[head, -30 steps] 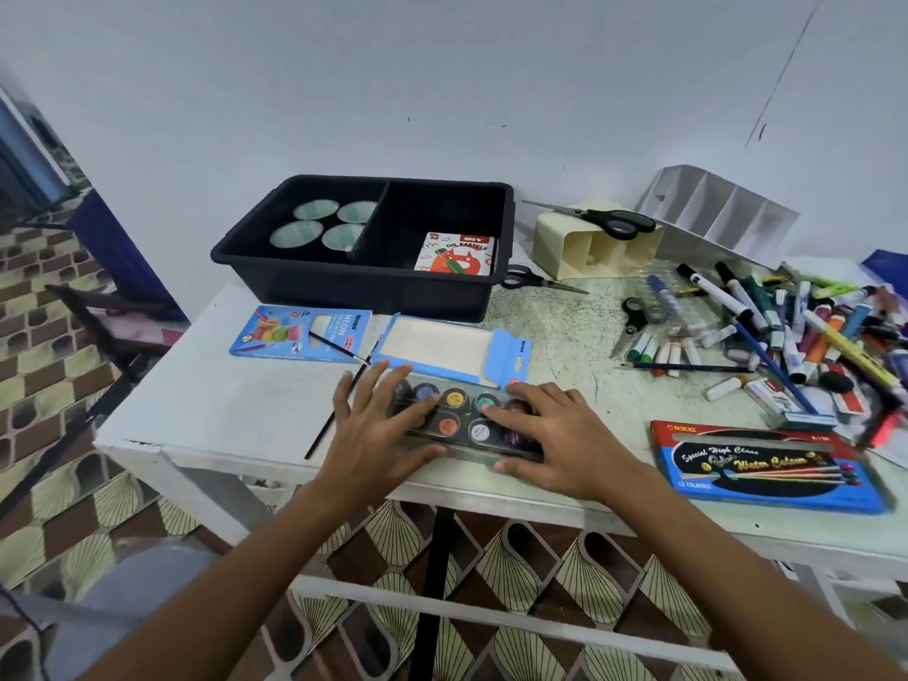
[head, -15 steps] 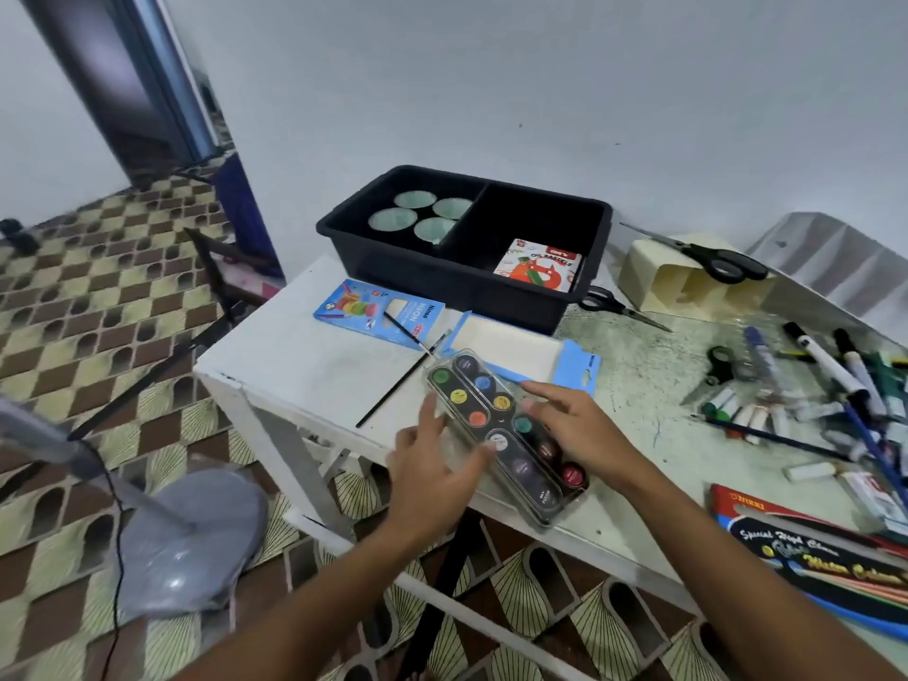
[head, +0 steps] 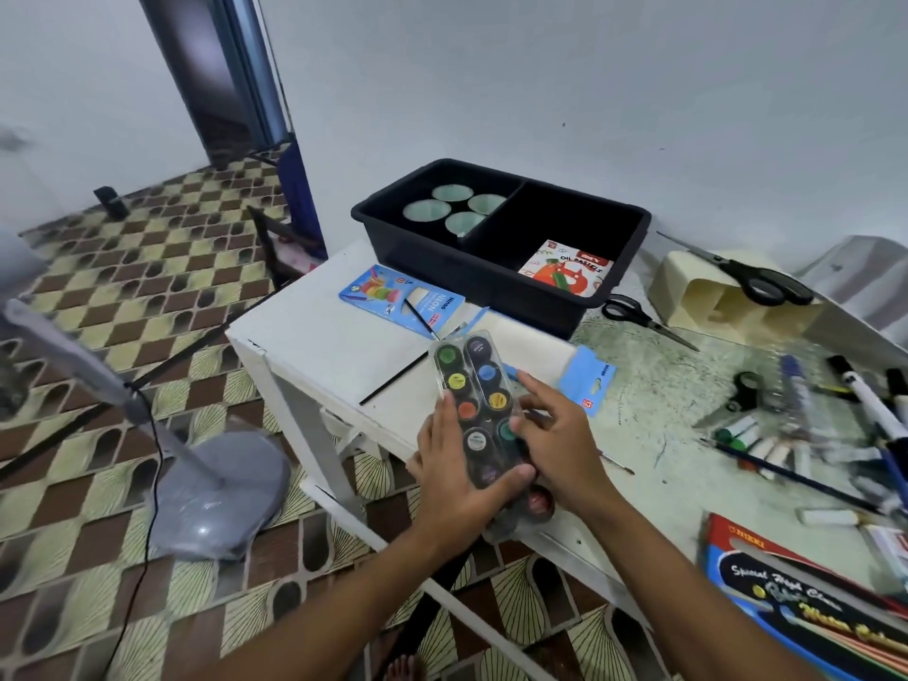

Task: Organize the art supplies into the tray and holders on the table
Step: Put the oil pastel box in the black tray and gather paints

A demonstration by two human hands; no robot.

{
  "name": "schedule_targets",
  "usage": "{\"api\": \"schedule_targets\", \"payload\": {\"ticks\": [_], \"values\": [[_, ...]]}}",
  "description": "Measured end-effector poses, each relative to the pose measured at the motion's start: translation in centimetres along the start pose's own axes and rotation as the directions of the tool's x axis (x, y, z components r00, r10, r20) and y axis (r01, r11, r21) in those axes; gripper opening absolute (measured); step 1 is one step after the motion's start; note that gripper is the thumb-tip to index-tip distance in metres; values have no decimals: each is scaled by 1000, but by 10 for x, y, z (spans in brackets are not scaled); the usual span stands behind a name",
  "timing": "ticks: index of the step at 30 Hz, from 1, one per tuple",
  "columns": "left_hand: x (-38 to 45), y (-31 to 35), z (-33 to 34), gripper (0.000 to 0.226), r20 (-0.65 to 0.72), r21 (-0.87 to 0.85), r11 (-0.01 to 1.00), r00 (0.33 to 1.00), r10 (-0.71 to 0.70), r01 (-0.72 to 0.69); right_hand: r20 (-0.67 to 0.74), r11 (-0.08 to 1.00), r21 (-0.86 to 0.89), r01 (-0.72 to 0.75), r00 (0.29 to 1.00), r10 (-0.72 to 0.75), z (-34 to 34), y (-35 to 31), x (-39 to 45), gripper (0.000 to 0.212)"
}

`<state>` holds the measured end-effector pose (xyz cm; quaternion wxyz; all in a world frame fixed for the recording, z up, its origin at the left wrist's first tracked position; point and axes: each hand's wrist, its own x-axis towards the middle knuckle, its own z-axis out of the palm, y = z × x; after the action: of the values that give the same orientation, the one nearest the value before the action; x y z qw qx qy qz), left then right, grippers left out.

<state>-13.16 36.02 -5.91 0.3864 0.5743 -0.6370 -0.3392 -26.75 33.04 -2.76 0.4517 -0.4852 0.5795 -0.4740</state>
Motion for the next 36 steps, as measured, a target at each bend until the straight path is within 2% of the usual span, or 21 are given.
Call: {"api": "schedule_targets", "payload": {"ticks": [7, 10, 12, 13, 16, 18, 20, 23, 24, 26, 29, 32, 34, 36], "values": [[23, 21, -19, 134, 103, 32, 997, 992, 67, -71, -34, 986, 166, -13, 999, 19, -12, -24, 13, 47], [41, 37, -34, 140, 201, -101, 993, 976, 81, -62, -43, 974, 226, 23, 999, -14, -15, -47, 23, 42], [54, 52, -43, 141, 257, -185, 980, 960, 115, -68, -37, 964, 261, 59, 998, -51, -18, -63, 31, 46], [60, 60, -47, 136, 268, -217, 971, 951, 153, -95, -28, 960, 268, 76, 997, -71, -20, -70, 34, 49], [84, 87, -54, 97, 279, -336, 916, 906, 318, -218, -23, 952, 281, 118, 993, -116, -24, -92, 48, 51], [101, 98, -57, 93, 314, -392, 895, 884, 347, -212, -35, 947, 294, 131, 991, -126, -28, -105, 59, 48], [124, 105, -60, 109, 366, -409, 899, 874, 321, -159, -49, 935, 330, 129, 992, -119, -31, -117, 72, 45], [163, 112, -64, 154, 489, -348, 933, 832, 261, -88, -110, 921, 380, 86, 993, -47, -36, -131, 98, 37], [178, 116, -64, 157, 524, -316, 944, 811, 260, -99, -131, 919, 386, 74, 991, -24, -38, -134, 108, 37], [207, 124, -64, 145, 569, -300, 947, 775, 276, -117, -180, 917, 394, 54, 983, 20, -41, -141, 130, 38], [254, 133, -59, 120, 612, -337, 940, 746, 262, -54, -258, 925, 380, 19, 962, 86, -47, -148, 168, 31], [303, 135, -47, 112, 686, -288, 957, 692, 224, -25, -340, 948, 319, -14, 932, 128, -54, -148, 207, 34], [332, 131, -37, 108, 748, -218, 976, 639, 179, -18, -367, 975, 213, -68, 919, 144, -59, -143, 228, 37], [354, 125, -26, 121, 812, -131, 991, 574, 108, -2, -382, 984, 112, -138, 908, 171, -62, -135, 247, 40]]}}
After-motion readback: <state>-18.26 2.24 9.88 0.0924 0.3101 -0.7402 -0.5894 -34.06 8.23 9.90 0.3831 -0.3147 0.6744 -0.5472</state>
